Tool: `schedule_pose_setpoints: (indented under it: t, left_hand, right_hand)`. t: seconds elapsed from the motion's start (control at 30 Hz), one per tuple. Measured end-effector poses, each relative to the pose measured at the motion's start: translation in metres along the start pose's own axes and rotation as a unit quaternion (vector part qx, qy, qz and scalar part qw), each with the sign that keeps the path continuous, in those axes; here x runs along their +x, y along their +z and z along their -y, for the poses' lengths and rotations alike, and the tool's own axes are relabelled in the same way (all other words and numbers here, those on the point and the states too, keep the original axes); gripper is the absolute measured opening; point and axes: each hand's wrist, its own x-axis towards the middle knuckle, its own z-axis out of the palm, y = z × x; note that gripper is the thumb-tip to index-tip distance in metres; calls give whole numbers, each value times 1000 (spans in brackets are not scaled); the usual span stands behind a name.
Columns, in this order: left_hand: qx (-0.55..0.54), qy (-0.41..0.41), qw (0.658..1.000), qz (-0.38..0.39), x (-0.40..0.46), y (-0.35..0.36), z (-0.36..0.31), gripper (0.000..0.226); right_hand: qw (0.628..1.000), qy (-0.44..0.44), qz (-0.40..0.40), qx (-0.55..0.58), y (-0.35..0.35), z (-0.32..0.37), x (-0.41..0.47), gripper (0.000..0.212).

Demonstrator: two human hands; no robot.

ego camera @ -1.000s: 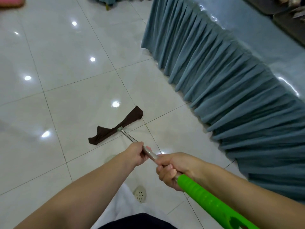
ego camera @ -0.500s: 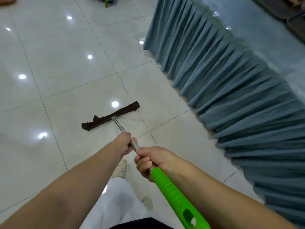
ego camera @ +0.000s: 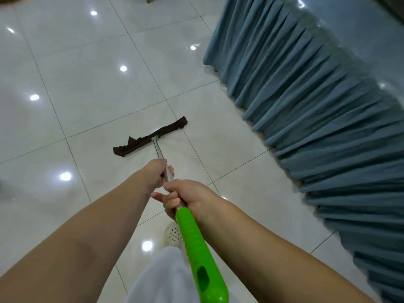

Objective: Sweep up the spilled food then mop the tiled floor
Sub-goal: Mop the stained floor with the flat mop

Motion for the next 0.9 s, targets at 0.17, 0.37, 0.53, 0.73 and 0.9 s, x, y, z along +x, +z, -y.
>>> schedule_pose_setpoints:
  t: [0.17, 0.37, 0.53, 0.73, 0.9]
  left_hand:
    - [38, 13, 999, 22, 2, 5, -4, 11]
    - [19, 2, 999, 38, -6, 26, 40, 11]
    - [36, -1, 998, 43, -31, 54, 93, 19]
    - [51, -26, 997, 61, -69, 95, 175, 17]
    - [65, -46, 993, 84, -92, 129, 238, 19]
  right_hand:
    - [994, 41, 57, 78, -8, 3, 3, 8]
    - [995, 48, 9, 81, -50, -14, -23, 23]
    - [995, 49, 8, 89, -96, -38, -59, 30]
    - [993, 30, -13, 110, -171, -74, -109, 26]
    - [991, 16, -37, 129, -228, -100, -149, 23]
